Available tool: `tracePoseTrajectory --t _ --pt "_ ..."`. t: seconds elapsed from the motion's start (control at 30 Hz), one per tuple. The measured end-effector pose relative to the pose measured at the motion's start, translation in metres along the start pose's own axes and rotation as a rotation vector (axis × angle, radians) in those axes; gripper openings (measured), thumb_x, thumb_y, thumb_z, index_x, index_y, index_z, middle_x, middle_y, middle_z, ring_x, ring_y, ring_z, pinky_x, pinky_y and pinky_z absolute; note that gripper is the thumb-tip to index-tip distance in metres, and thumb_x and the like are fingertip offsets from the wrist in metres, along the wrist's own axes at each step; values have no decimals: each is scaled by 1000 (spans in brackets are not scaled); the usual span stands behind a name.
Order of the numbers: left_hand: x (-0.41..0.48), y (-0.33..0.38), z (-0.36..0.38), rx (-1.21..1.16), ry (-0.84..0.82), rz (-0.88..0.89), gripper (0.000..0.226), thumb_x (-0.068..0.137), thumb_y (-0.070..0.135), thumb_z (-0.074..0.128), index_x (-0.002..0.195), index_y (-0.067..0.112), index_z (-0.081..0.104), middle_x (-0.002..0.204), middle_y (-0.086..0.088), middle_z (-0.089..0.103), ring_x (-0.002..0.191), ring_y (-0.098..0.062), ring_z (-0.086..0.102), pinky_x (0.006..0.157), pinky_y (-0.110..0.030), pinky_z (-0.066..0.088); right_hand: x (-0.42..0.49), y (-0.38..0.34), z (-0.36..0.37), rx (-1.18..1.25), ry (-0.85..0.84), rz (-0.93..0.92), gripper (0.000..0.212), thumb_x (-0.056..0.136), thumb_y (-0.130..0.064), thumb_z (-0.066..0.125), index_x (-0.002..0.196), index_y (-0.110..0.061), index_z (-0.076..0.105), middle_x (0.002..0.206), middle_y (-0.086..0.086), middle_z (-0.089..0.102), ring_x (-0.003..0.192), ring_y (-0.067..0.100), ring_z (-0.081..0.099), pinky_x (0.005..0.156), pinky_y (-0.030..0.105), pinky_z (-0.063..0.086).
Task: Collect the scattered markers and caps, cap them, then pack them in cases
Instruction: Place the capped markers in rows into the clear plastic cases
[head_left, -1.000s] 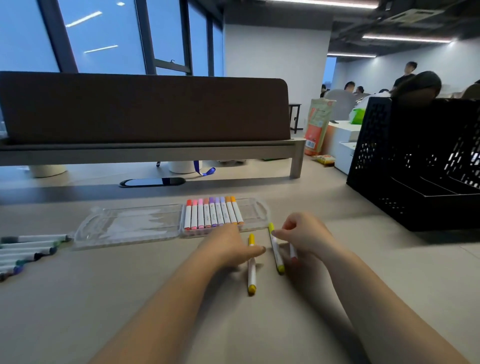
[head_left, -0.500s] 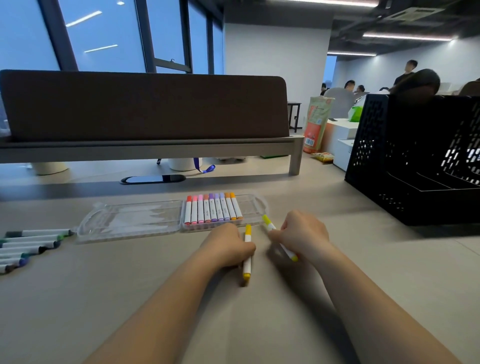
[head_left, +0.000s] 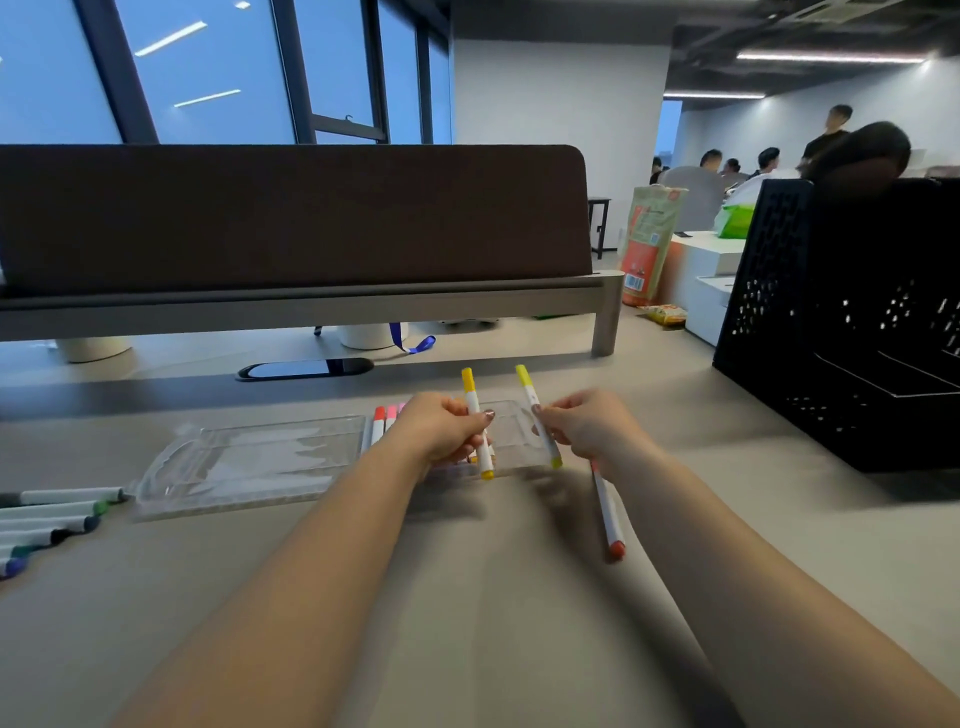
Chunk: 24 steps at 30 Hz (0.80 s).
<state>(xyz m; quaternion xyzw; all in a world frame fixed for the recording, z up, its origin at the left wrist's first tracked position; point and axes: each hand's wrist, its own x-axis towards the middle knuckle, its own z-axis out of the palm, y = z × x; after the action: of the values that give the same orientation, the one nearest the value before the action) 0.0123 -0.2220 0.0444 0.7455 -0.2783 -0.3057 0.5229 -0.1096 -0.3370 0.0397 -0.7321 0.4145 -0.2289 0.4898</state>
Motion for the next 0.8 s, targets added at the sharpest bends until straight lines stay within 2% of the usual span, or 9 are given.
tracePoseTrajectory --t 0.1,0.2,0.27,0.33,0.47,0.57,0.67,0.73,0.8 --pt "22 7 0 22 -6 -28 19 91 13 61 104 -1 60 94 -17 67 62 -10 59 56 -16 53 19 -3 10 64 2 2 20 89 -23 67 86 -3 69 77 10 62 64 15 49 55 23 39" --pt "40 11 2 108 -23 -43 21 93 12 58 108 -2 60 89 -14 66 67 -12 61 69 -21 55 33 -6 14 72 -2 -17 18 89 -23 66 76 -10 66 77 8 63 70 17 51 60 25 42" --pt "51 10 7 175 -20 -34 20 92 16 59 103 -1 63 81 -10 66 65 -11 61 72 -24 56 40 -6 15 78 -2 -32 17 90 -25 65 78 -12 66 78 6 63 70 15 52 59 24 42" --pt "60 5 13 340 27 22 22 90 25 63 92 4 68 73 -5 67 64 -12 62 76 -30 57 45 -5 17 78 4 -38 18 90 -26 65 78 -14 66 78 5 64 69 14 52 57 23 41" --pt "66 -7 24 517 107 99 32 86 38 65 79 8 71 65 -2 67 58 -12 62 63 -26 51 50 -1 19 71 0 -42 19 90 -25 66 78 -10 66 74 5 62 61 11 50 52 21 38" --pt "68 -13 29 597 155 131 33 85 41 66 81 9 71 75 -6 69 73 -19 66 67 -29 51 53 3 20 85 1 -40 16 89 -21 67 84 -6 67 69 3 62 58 10 49 44 12 39" --pt "68 -15 29 622 179 133 32 82 38 69 99 11 61 90 -8 67 83 -23 65 75 -35 56 55 6 20 82 8 -40 19 89 -20 67 90 -1 69 70 4 62 59 10 51 50 14 43" --pt "66 -14 26 673 178 152 41 82 39 68 112 18 52 103 -7 62 88 -23 63 72 -35 55 56 7 22 88 6 -47 16 89 -19 67 84 -3 68 67 2 62 58 10 51 48 12 43" --pt "62 -14 23 805 183 200 44 84 47 63 121 27 52 115 -4 58 93 -21 58 68 -30 49 57 7 23 80 7 -59 17 89 -18 67 75 -8 66 65 1 62 60 11 52 51 14 44"
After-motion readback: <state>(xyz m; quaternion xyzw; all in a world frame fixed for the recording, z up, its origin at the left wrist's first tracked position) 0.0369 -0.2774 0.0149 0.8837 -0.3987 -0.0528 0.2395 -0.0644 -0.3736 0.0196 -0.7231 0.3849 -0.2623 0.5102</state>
